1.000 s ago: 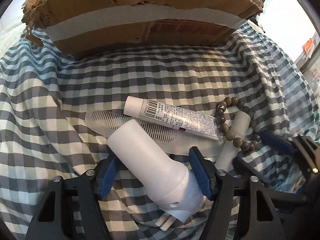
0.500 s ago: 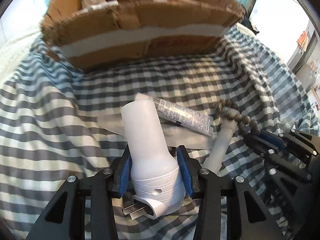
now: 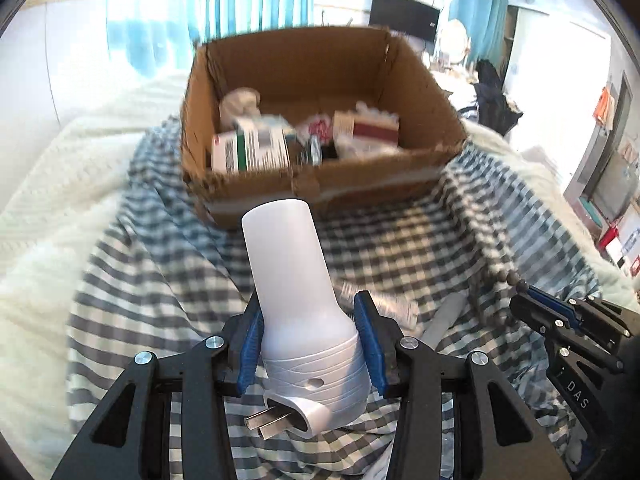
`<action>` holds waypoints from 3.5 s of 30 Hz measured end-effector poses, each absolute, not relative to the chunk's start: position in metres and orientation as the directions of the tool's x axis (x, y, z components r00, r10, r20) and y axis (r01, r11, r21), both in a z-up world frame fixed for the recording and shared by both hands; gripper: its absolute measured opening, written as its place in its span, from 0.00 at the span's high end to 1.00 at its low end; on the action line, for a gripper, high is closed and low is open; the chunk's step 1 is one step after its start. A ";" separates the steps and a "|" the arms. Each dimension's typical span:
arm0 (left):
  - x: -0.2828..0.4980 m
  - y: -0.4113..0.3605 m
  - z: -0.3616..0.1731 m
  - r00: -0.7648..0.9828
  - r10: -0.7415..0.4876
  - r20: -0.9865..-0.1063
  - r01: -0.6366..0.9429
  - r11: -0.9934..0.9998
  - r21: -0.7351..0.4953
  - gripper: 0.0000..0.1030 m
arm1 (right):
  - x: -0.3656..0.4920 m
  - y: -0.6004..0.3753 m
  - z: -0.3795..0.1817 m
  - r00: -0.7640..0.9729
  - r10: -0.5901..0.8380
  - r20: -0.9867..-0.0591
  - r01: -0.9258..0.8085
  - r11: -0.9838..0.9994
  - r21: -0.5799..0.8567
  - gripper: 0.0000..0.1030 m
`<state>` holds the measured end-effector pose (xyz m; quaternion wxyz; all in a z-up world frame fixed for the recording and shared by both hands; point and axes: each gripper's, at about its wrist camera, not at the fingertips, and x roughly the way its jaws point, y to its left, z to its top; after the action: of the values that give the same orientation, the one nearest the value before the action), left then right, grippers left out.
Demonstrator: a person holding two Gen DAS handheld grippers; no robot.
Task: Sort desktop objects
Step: 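Grasp the white hair dryer with the left gripper while the right gripper grasps the bead bracelet, then carry the hair dryer and bead bracelet over the cardboard box with both grippers, then open both grippers to drop the hair dryer and bracelet into the box, then grasp the small white bottle with the left gripper while the right gripper grasps the white tube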
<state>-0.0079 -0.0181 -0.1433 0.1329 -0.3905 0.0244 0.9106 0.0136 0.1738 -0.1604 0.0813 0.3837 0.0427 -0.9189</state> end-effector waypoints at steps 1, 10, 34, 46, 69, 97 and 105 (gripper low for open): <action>-0.008 -0.018 -0.140 -0.669 0.225 -0.708 -0.261 -0.964 -0.059 0.57 | 0.016 0.174 -0.156 -0.702 -0.121 -0.702 0.179 -0.984 -0.009 0.90; 0.003 -0.029 -0.097 -0.727 0.248 -0.640 -0.269 -0.961 -0.065 0.57 | 0.038 0.173 -0.104 -0.776 -0.159 -0.610 0.178 -0.984 0.030 0.90; -0.002 -0.044 0.010 -0.860 0.245 -0.447 -0.250 -0.967 -0.049 0.57 | 0.041 0.161 0.002 -0.891 -0.198 -0.409 0.210 -0.978 0.018 0.90; -0.060 -0.029 0.020 -0.869 0.219 -0.443 -0.222 -0.974 -0.045 0.57 | -0.024 0.130 0.025 -0.895 -0.236 -0.379 0.253 -0.967 0.006 0.90; -0.246 0.014 -0.088 -0.765 0.180 -0.618 -0.221 -0.975 -0.010 0.28 | -0.248 0.144 -0.091 -0.770 -0.172 -0.615 0.172 -0.983 0.060 0.89; -0.068 0.005 -0.182 -0.497 0.315 -0.808 -0.286 -0.939 -0.190 0.24 | -0.048 0.179 -0.203 -0.517 -0.213 -0.829 -0.032 -0.963 0.267 0.67; -0.124 0.030 -0.247 -0.313 0.344 -0.885 -0.208 -0.934 -0.290 0.24 | -0.075 0.176 -0.256 -0.405 -0.209 -0.890 -0.083 -0.961 0.264 0.46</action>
<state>-0.1235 0.0303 -0.2474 0.1709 -0.5607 -0.0609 0.8079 -0.0755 0.1761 -0.2563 0.0380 0.5439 -0.1345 -0.8274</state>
